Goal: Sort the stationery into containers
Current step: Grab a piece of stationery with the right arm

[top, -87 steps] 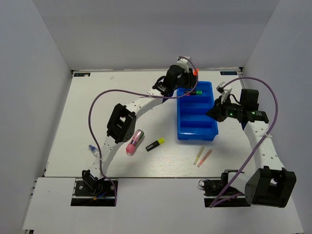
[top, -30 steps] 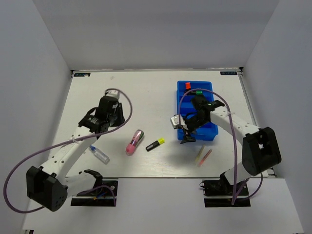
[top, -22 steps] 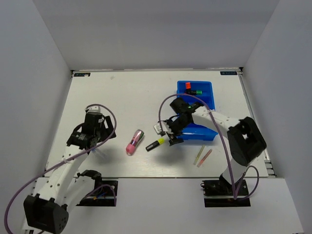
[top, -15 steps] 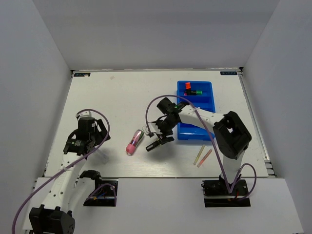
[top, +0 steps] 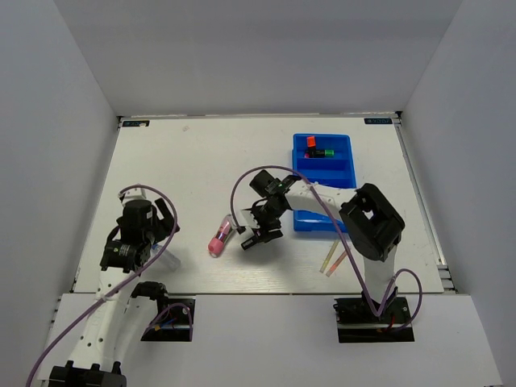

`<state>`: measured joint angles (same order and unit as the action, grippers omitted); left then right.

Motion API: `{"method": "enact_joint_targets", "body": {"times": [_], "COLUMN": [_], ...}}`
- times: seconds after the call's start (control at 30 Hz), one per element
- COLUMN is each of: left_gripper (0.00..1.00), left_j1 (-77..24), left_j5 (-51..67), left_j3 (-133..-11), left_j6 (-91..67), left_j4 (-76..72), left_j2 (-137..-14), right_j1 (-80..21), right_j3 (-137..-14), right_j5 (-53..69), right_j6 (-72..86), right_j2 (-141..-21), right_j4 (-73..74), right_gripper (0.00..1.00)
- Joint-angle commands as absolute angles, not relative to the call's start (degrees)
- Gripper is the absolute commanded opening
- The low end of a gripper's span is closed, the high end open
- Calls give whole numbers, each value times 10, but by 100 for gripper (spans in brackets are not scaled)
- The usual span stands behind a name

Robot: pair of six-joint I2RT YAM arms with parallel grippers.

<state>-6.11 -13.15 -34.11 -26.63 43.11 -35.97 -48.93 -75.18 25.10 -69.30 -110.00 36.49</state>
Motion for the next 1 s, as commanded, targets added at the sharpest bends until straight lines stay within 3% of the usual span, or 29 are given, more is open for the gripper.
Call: {"method": "enact_joint_targets", "body": {"times": [0.0,0.43,0.7,0.97], "left_gripper": [94,96,97,97], "left_j1": [-58,-57,-57,-58], "left_j5": [-147,-182,-196,-202], "left_j3": [-337,-336,-334,-333], "left_j6": [-271,-272,-272,-272], "left_j4": [426,434,438,440], "left_j2": [-352,-330,-316,-314], "right_j1": [-497,-528,-535,-536], "right_j3": [-736,-684,-679,-691], "right_j5": [222,175,170,163], "right_j6": [-667,-629,-644,-652], "right_j2": [-1102,-1102,-1122,-1152], "right_j4": [328,269,324,374], "right_gripper": [68,57,46,42]}}
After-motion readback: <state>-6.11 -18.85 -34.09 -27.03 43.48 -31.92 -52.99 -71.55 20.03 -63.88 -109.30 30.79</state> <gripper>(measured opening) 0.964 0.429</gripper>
